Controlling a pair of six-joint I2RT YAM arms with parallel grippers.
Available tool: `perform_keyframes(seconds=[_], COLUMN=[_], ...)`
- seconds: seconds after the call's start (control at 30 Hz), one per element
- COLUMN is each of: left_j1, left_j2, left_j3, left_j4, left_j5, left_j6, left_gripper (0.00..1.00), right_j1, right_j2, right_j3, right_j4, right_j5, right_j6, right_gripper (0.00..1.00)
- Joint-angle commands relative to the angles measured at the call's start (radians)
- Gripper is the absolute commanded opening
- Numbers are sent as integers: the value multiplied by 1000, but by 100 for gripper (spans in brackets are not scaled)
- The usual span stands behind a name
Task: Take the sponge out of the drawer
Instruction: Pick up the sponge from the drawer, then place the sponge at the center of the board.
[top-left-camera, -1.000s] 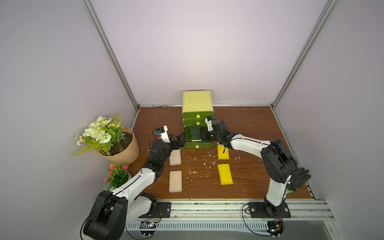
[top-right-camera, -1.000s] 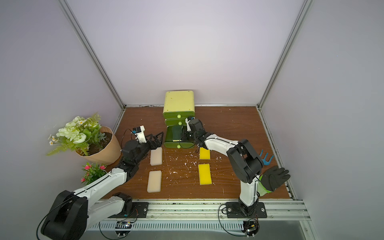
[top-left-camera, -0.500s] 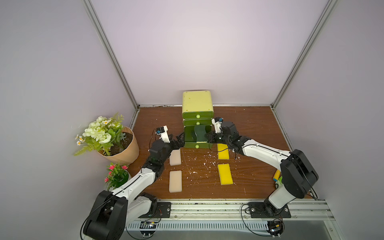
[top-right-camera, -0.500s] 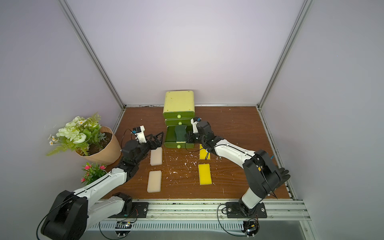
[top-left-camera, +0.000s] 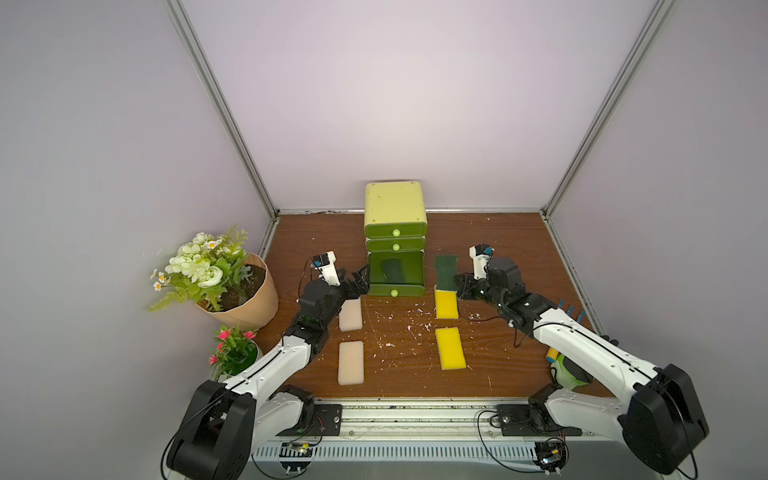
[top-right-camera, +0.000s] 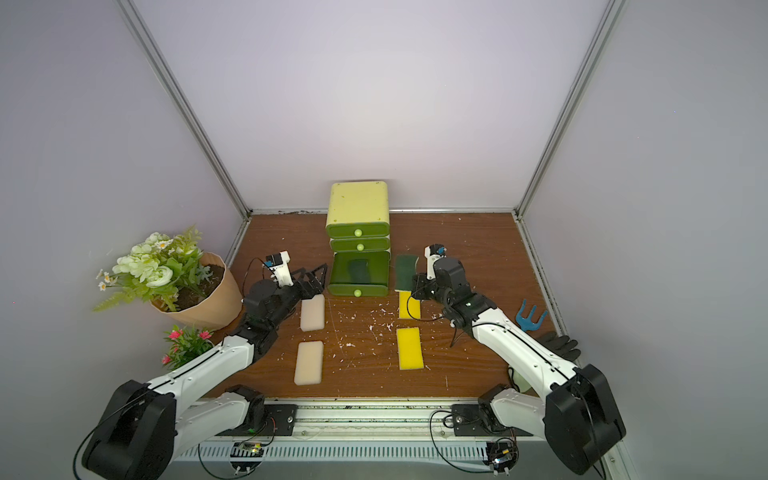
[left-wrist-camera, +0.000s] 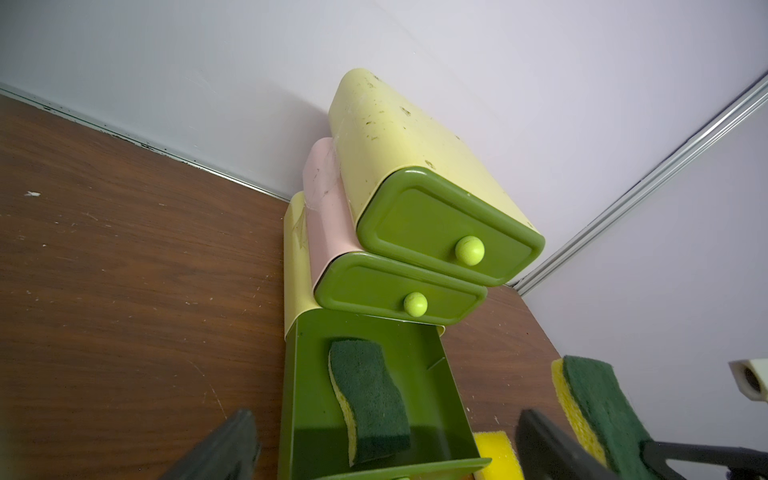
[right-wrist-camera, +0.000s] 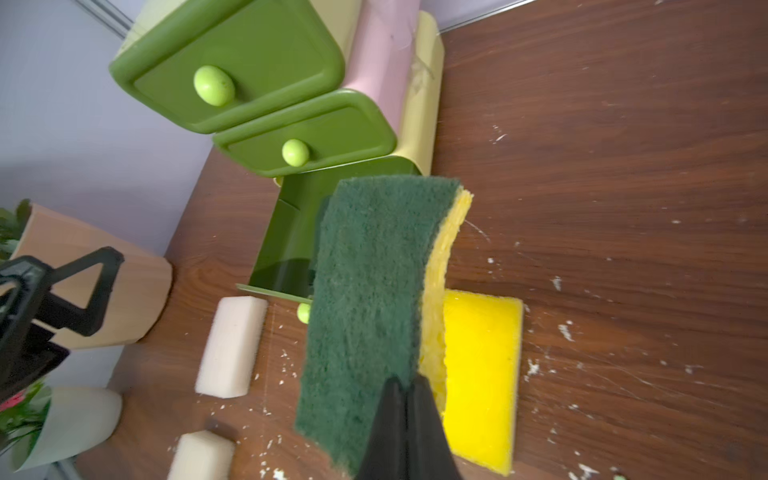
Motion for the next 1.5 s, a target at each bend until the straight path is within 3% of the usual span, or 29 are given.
perform_keyframes(seconds=[0.0,0.2,0.37,0.8,1.2,1.47], left_j1=[11,11,11,11,11,11], left_j2=[12,27,36,48,48,52], left_j3=[4,4,4,3,2,3], left_j4=[27,45,55,72,72,75], left_j5=[10,23,31,39,39,40], left_j6=[3,-9,-16,-23,-23,-24], left_gripper=[100,100,100,100,100,100], right_j1=[-11,-20,-24,-28,-35,-44], right_j2=[-65,-126,-113,97,198,248], right_j3=[-11,-47,-69,-17,6,18], right_j4=[-76,-166,-175,-198,-175,-173], right_j5=[113,274,334,311,370,432], right_j6=[-69,-116,-148,-210,-255,-272], right_gripper=[0,0,0,0,0,13])
